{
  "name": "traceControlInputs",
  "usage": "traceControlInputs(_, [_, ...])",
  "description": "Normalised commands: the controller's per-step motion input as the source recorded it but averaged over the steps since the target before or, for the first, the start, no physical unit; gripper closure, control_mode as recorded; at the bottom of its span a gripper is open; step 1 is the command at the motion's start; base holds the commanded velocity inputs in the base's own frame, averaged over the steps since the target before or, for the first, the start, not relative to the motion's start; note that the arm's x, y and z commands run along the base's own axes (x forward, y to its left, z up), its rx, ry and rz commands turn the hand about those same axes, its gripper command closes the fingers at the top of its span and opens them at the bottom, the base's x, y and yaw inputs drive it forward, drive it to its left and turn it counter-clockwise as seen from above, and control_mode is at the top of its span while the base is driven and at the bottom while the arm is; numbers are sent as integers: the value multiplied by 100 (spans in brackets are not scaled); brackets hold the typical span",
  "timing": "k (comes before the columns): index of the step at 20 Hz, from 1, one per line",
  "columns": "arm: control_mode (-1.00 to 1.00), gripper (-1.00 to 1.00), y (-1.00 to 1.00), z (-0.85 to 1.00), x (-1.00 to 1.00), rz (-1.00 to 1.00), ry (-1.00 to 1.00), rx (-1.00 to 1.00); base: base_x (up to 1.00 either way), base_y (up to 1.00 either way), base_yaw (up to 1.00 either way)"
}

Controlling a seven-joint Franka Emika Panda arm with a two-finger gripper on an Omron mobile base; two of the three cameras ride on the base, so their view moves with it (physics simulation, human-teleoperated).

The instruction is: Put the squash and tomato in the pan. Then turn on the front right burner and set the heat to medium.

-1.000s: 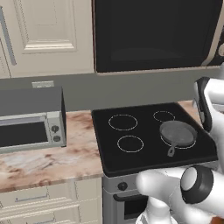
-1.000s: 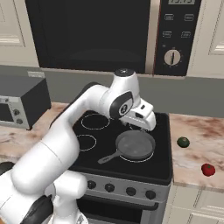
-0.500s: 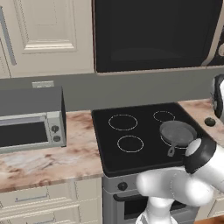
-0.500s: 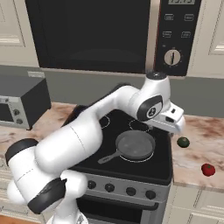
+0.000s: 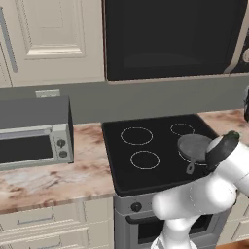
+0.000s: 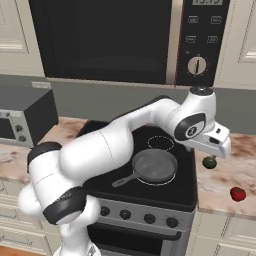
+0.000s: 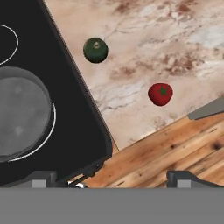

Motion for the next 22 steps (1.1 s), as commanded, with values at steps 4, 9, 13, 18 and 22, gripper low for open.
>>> traceControlInputs(4, [-100,-100,-33,-16,9,0,0,0,0,0,0])
traceControlInputs(9, [-100,-100,-35,-25,2,0,0,0,0,0,0])
traceControlInputs(13, [-100,-100,-27,-44,0,1,0,0,0,0,0])
traceControlInputs(18, [-100,-100,-19,-40,0,3,0,0,0,0,0])
traceControlInputs(22, [-100,-100,-24,-24,0,3,0,0,0,0,0])
